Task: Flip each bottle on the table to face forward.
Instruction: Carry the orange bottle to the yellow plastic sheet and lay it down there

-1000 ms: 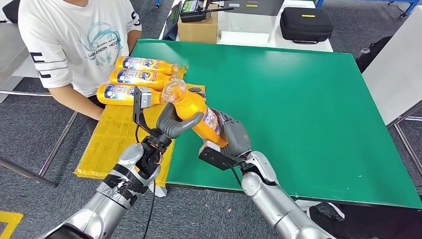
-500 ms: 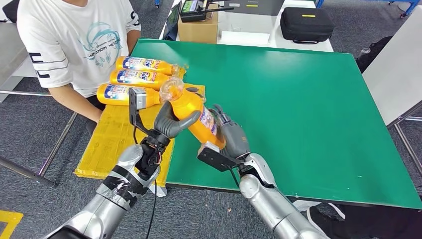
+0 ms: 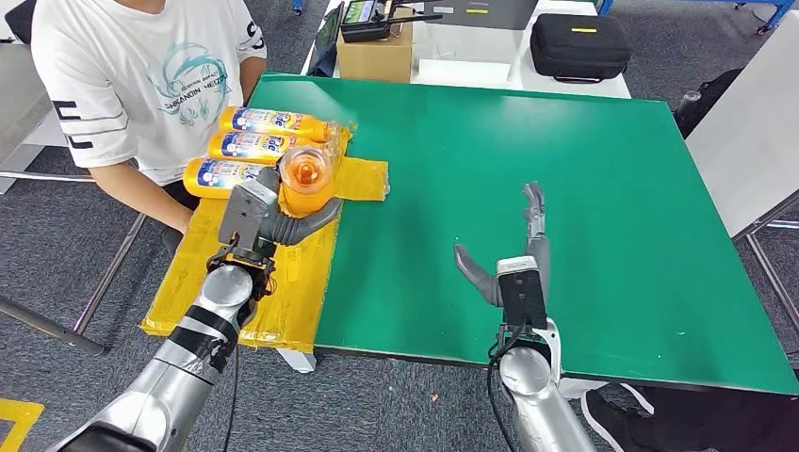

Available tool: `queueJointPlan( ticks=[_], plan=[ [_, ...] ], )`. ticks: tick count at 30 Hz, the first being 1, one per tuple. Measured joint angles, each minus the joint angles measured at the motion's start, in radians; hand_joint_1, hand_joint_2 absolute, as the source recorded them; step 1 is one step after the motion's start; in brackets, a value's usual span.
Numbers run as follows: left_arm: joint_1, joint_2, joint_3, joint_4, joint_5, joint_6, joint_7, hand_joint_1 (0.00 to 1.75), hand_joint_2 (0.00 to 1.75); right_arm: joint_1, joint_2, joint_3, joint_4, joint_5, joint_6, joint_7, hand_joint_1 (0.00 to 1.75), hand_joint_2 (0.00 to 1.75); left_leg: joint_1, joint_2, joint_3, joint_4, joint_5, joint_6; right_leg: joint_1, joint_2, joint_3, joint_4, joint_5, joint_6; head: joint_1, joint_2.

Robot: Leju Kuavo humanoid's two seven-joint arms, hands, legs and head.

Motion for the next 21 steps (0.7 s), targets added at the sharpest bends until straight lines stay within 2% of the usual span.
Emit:
queueJointPlan(
  ticks=[5, 9, 12, 21],
  plan=[
    [-0.043, 0.036, -0.018, 0.103, -0.380, 0.096, 0.054, 1.75, 1.75, 0.036, 0.000, -0.051, -0.098, -0.009, 0.029, 0.006, 0.00, 1.75, 0.000, 0.001, 0.000, 0.000, 0.000, 0.000, 0.000, 0.000, 0.000, 0.000, 0.000, 0.000, 0.000, 0.000],
    [-0.070, 0.052, -0.042, 0.198, -0.584, 0.147, 0.108, 1.75, 1.75, 0.052, 0.001, -0.073, -0.146, -0.009, 0.043, 0.016, 0.00, 1.75, 0.000, 0.000, 0.000, 0.000, 0.000, 0.000, 0.000, 0.000, 0.000, 0.000, 0.000, 0.000, 0.000, 0.000],
    [-0.091, 0.063, -0.060, 0.269, -0.670, 0.144, 0.134, 1.75, 1.75, 0.057, 0.003, -0.082, -0.164, -0.008, 0.048, 0.021, 0.00, 1.75, 0.000, 0.000, 0.000, 0.000, 0.000, 0.000, 0.000, 0.000, 0.000, 0.000, 0.000, 0.000, 0.000, 0.000],
    [-0.152, 0.093, -0.133, 0.468, -0.817, 0.041, 0.188, 1.75, 1.75, 0.057, 0.009, -0.091, -0.173, -0.011, 0.075, 0.033, 0.00, 1.75, 0.000, 0.000, 0.000, 0.000, 0.000, 0.000, 0.000, 0.000, 0.000, 0.000, 0.000, 0.000, 0.000, 0.000]
  ],
)
